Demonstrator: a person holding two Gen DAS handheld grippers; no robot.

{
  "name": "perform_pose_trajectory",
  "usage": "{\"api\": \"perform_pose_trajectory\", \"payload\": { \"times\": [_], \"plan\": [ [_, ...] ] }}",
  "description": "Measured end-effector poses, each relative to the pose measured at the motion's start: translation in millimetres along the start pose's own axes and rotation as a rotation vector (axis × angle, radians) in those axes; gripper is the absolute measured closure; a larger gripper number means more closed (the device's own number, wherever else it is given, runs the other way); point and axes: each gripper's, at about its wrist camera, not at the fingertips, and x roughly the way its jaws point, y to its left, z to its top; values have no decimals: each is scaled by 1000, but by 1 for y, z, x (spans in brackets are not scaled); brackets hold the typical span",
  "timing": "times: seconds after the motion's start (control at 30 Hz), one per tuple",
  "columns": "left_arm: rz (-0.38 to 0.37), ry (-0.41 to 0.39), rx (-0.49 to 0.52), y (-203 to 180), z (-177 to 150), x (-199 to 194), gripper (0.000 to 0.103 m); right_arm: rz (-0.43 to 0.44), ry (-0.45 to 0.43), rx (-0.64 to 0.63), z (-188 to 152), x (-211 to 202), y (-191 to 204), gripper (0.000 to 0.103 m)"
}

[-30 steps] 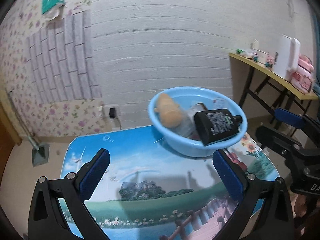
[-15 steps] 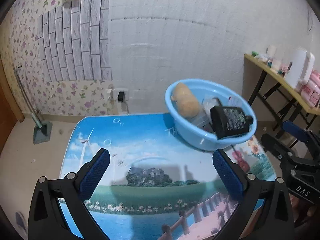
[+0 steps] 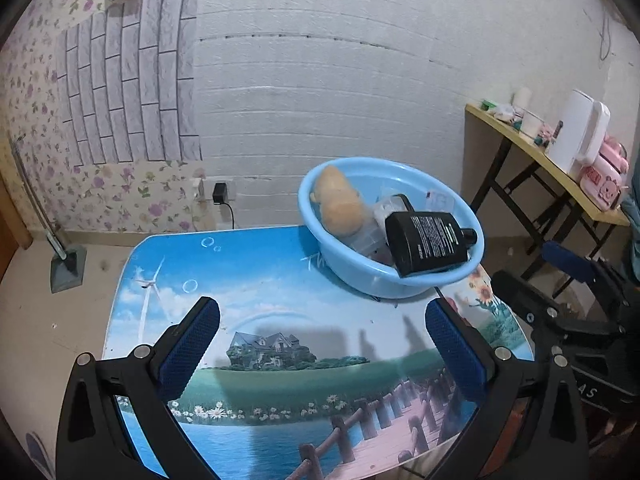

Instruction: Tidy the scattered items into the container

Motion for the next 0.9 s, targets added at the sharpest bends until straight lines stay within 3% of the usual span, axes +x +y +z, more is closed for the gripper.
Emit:
{"api": "perform_pose_trajectory", "payload": {
  "times": [0.27,0.47,0.63,0.9],
  "plan": [
    [-5,-11,-35,7,0,-10,0,-17,-41,21,3,-16,3,17],
    [121,-42,-2,3,-5,-19,0,25,-35,8,2,-18,9,17],
    [58,-40,-25,8,-8,-23,0,20,-41,-12,-1,-21,14,17],
    [99,-64,57,-2,-8,-31,0,17,-27,24,-2,-21,8,17]
  ]
}}
